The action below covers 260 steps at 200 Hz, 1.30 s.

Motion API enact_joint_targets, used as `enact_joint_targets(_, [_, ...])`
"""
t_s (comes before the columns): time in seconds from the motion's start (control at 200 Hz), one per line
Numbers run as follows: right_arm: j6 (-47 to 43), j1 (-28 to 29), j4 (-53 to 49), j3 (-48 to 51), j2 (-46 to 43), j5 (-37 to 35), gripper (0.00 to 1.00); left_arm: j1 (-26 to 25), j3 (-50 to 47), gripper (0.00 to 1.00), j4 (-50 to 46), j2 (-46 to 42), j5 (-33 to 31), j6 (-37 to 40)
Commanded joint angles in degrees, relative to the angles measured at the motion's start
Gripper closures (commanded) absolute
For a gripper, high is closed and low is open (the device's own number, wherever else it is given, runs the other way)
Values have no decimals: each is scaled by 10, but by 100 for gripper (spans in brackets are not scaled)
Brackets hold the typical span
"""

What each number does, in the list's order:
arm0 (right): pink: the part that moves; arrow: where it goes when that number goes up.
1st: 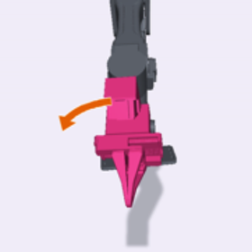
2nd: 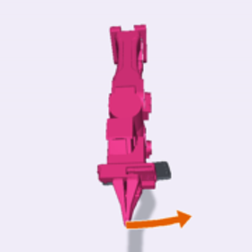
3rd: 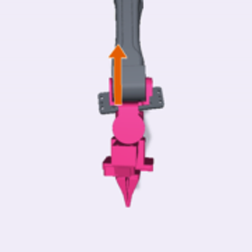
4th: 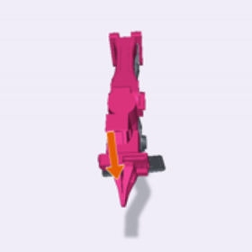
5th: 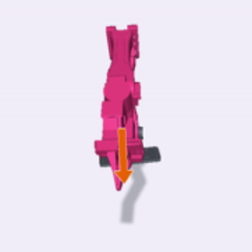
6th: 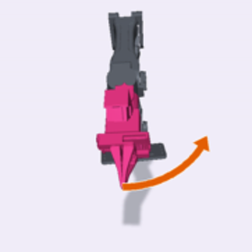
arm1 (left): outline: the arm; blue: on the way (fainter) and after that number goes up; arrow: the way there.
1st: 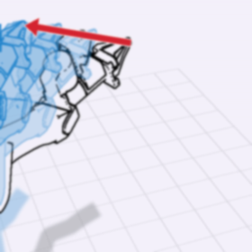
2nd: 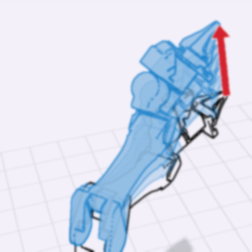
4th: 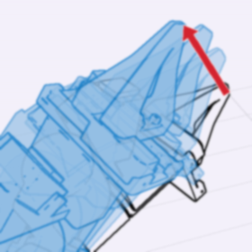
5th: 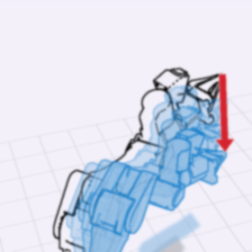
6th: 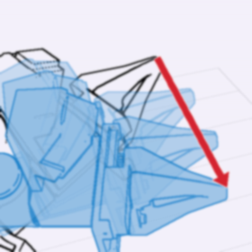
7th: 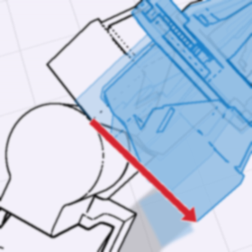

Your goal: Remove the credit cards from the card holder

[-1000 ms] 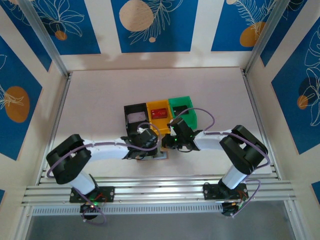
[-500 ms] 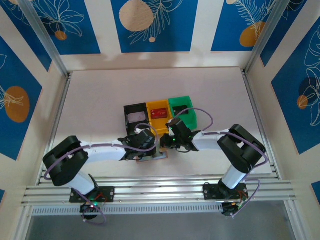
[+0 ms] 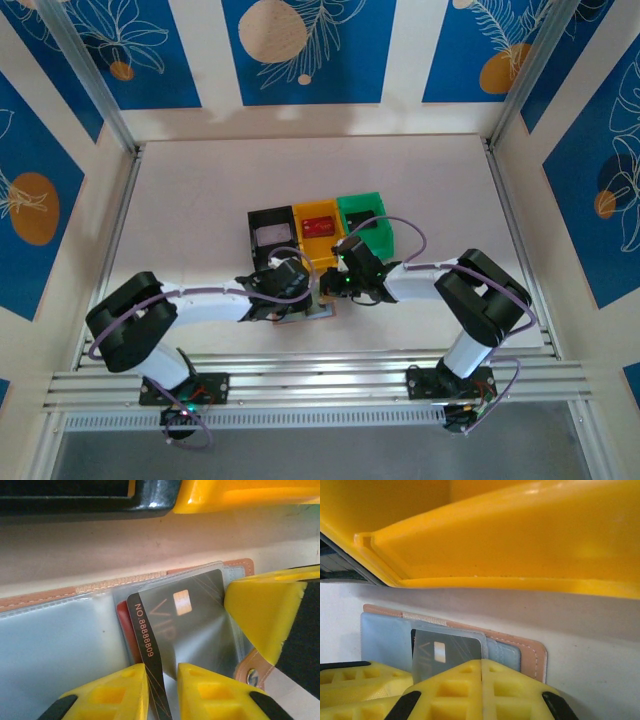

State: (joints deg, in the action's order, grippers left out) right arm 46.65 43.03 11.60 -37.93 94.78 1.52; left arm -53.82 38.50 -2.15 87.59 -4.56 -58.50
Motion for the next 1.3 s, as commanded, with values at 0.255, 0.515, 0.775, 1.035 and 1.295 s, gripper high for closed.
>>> enact_joint_targets(0.255, [3, 27, -47, 7, 34, 30, 97, -1, -11, 90, 87, 11, 34, -13])
enact_joint_targets(0.515, [0, 27, -63, 5, 12, 27, 97, -1, -20, 100, 83, -11, 25, -7])
enact_joint_targets(0.775, [-10, 27, -92, 8, -25, 16, 97, -1, -36, 100, 84, -35, 21, -4])
enact_joint_targets(1.035, [-6, 28, -93, 14, -28, 16, 97, 0, -37, 100, 77, -60, 20, 3])
enact_joint_targets(1.295, [-11, 36, -116, 10, -55, 5, 97, 0, -46, 100, 66, -92, 16, 10])
